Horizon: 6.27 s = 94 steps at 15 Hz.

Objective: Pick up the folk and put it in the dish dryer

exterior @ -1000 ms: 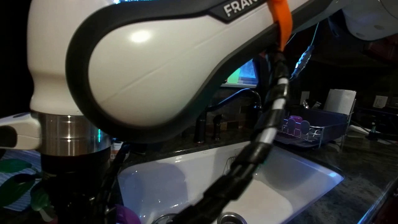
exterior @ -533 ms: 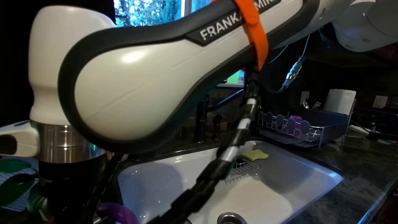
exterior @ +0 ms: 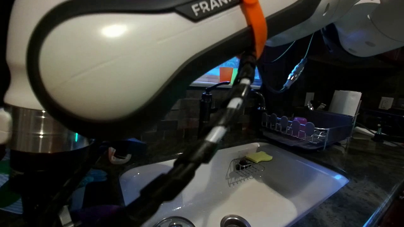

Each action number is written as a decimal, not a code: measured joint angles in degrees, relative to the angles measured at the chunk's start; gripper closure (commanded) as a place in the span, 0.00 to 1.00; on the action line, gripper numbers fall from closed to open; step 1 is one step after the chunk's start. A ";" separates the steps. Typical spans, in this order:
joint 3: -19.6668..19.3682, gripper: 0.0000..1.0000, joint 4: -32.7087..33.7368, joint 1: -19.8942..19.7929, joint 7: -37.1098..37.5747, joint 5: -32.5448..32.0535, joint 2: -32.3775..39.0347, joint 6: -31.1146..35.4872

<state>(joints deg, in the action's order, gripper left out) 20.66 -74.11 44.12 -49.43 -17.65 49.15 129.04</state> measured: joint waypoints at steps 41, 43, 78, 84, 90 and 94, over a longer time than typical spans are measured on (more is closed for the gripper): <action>-4.99 0.98 -34.24 -24.66 18.71 -0.30 -64.01 -63.62; -7.69 0.98 -34.48 -26.35 16.35 -5.60 -64.18 -66.72; -36.53 0.98 -34.47 -54.07 -22.13 -45.71 -48.93 -26.00; -36.90 0.98 -32.24 -58.95 -20.56 -50.81 -38.55 -20.96; -36.95 0.98 -26.05 -60.90 -16.03 -59.64 -31.30 -20.61; -36.07 0.98 -24.00 -60.90 -11.52 -62.07 -27.55 -20.20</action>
<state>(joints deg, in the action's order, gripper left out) -15.41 -98.11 -16.78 -60.94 -79.73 21.60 108.85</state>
